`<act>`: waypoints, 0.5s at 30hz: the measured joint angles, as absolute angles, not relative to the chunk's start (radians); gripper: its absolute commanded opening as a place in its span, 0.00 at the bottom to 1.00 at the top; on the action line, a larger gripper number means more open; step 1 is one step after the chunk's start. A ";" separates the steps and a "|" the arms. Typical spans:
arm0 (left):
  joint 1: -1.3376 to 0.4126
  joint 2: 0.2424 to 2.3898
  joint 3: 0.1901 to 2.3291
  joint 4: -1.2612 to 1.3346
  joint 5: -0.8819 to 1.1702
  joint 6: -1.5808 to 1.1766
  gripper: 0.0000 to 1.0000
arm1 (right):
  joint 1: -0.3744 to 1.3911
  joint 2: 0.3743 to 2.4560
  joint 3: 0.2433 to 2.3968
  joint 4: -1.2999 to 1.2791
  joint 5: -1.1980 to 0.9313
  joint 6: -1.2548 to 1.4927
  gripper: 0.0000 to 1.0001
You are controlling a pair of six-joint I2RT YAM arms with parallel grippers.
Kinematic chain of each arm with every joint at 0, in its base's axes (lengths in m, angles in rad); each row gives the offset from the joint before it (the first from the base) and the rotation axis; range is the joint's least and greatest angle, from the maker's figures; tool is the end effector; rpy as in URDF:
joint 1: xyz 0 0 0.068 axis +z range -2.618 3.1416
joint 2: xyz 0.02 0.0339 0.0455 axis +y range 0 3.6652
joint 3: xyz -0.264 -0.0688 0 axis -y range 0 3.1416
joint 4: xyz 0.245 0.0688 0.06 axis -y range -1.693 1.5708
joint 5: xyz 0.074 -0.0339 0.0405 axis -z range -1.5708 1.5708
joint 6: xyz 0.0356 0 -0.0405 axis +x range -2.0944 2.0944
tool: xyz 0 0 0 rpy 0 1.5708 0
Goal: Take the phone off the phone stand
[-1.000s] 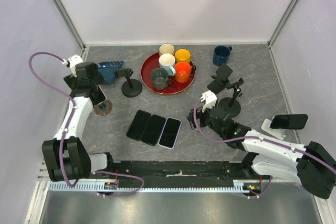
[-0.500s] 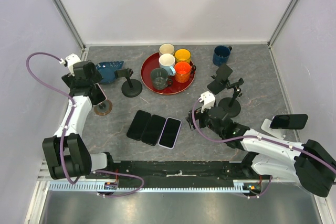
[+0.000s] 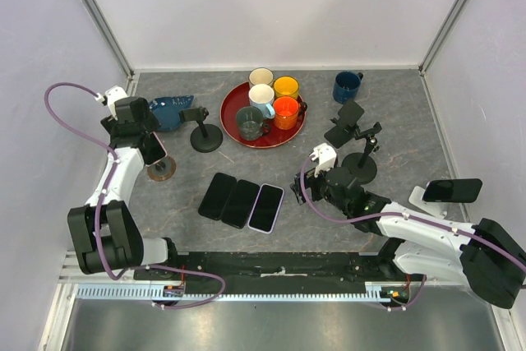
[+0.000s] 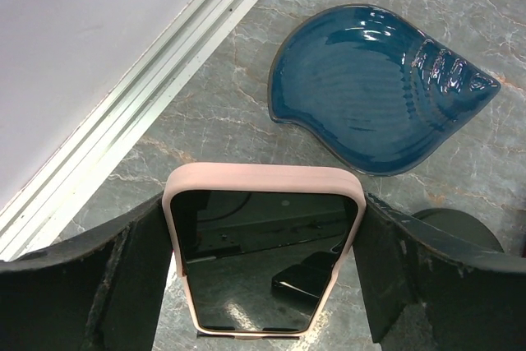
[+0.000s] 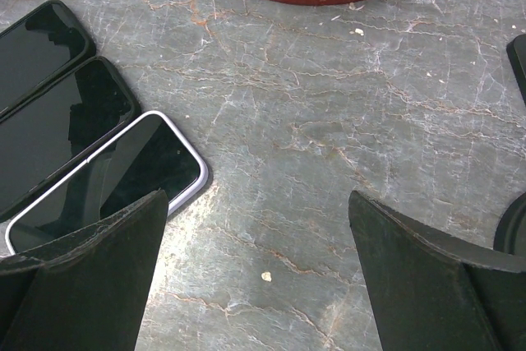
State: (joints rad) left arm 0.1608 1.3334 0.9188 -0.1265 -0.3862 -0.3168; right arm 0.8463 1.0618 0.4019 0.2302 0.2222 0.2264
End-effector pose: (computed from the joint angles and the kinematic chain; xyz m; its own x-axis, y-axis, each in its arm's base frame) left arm 0.2920 0.0610 0.2712 -0.3376 -0.3471 -0.8749 -0.6022 0.7941 -0.0827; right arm 0.1520 0.1599 0.1959 -0.4032 -0.1252 -0.9065 -0.5204 0.8462 0.1146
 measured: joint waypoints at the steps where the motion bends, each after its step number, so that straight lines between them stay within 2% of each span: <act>1: 0.161 1.332 0.918 -0.127 -0.385 -0.317 0.77 | 0.846 1.062 0.402 0.230 0.222 0.226 0.98; 8: 0.162 1.282 0.908 -0.149 -0.361 -0.315 0.52 | 0.846 1.062 0.402 0.230 0.221 0.222 0.98; 15: 0.162 1.185 0.908 -0.189 -0.331 -0.315 0.37 | 0.846 1.062 0.402 0.227 0.216 0.213 0.98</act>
State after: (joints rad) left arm 0.1616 1.1854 0.9085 -0.1890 -0.3305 -0.3153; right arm 0.8463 1.0618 0.4019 0.2268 0.2157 0.2127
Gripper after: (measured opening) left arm 0.832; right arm 0.982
